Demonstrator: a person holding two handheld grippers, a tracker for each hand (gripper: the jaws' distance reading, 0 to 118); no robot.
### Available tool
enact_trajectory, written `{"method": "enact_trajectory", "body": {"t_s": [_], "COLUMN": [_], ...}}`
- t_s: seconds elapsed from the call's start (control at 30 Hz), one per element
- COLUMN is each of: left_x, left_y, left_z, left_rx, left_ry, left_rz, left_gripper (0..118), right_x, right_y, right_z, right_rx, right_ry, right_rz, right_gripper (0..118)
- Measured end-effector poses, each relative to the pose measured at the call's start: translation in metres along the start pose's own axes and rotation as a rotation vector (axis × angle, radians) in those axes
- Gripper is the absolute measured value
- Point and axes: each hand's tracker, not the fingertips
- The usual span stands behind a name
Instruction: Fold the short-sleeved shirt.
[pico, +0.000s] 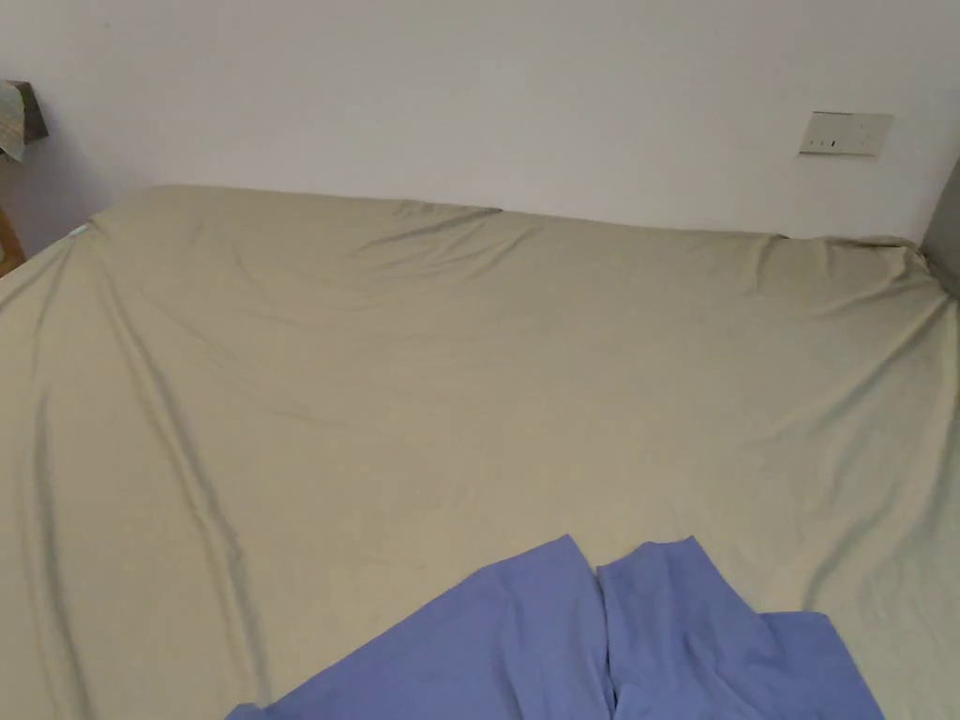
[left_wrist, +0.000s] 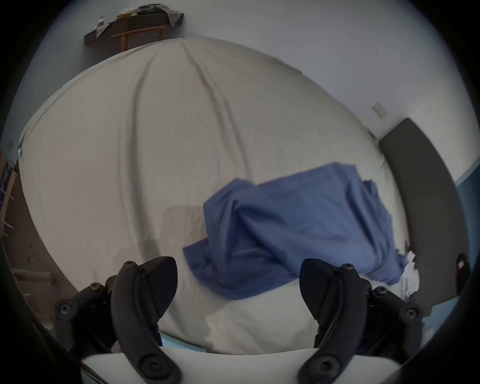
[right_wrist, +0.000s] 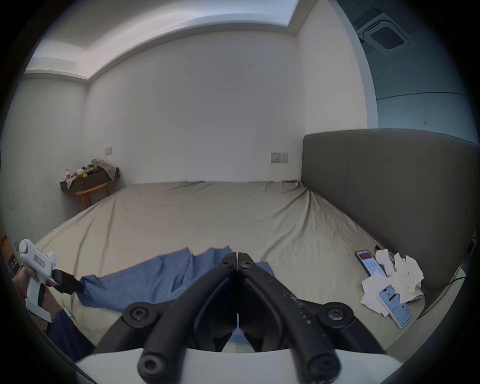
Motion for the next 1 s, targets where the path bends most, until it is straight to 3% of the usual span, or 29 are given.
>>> {"method": "enact_trajectory", "body": {"t_s": [0.03, 0.1, 0.13, 0.17, 0.2, 0.23, 0.27, 0.43, 0.57, 0.63, 0.8, 0.83, 0.87, 0.9, 0.93, 1.0], "left_x": [0.002, 0.000, -0.001, -0.003, -0.003, -0.002, 0.000, 0.006, 0.013, 0.017, 0.020, 0.015, 0.016, 0.016, 0.017, 0.016], "left_y": [-0.003, -0.005, -0.005, -0.004, -0.003, -0.002, -0.002, -0.001, -0.002, -0.004, -0.005, -0.003, -0.003, -0.003, -0.003, -0.001], "left_z": [-0.004, -0.007, -0.007, -0.005, -0.004, -0.003, -0.002, 0.008, 0.011, 0.011, 0.013, 0.012, 0.013, 0.013, 0.013, 0.015], "left_rx": [0.000, 0.000, 0.000, 0.016, 0.012, 0.011, 0.021, 0.036, 0.039, 0.033, 0.012, 0.010, 0.011, 0.011, 0.012, 0.020], "left_ry": [-0.007, -0.019, -0.042, -0.083, -0.095, -0.084, -0.083, -0.094, -0.076, -0.072, -0.065, -0.062, -0.061, -0.063, -0.066, -0.073], "left_rz": [0.010, 0.048, 0.079, 0.115, 0.118, 0.104, 0.100, 0.086, 0.062, 0.059, 0.056, 0.055, 0.057, 0.063, 0.069, 0.073], "left_gripper": [65, 2, 2, 2, 2, 1, 1, 1, 1, 1, 1, 1, 1, 1, 1, 1], "right_x": [-0.001, -0.001, -0.001, -0.001, 0.000, -0.002, -0.003, -0.010, -0.013, -0.017, -0.027, -0.028, -0.028, -0.028, -0.025, -0.020], "right_y": [-0.004, -0.009, -0.009, -0.007, -0.005, -0.002, 0.002, 0.010, -0.006, -0.016, -0.026, -0.022, -0.020, -0.018, -0.019, -0.017], "right_z": [-0.004, -0.016, -0.028, -0.043, -0.061, -0.085, -0.112, -0.255, -0.363, -0.396, -0.427, -0.420, -0.415, -0.408, -0.402, -0.386], "right_rx": [-0.021, -0.066, -0.110, -0.154, -0.188, -0.217, -0.246, -0.413, -0.602, -0.656, -0.722, -0.678, -0.659, -0.618, -0.590, -0.545], "right_ry": [0.002, 0.016, 0.039, 0.064, 0.084, 0.104, 0.125, 0.148, 0.131, 0.076, 0.079, 0.088, 0.105, 0.091, 0.091, 0.134], "right_rz": [0.005, 0.009, 0.011, 0.018, 0.031, 0.049, 0.064, 0.107, 0.059, 0.081, 0.128, 0.152, 0.157, 0.176, 0.200, 0.149], "right_gripper": [2, 8, 21, 43, 76, 92, 95, 94, 92, 88, 83, 75, 53, 0, 1, 1]}}
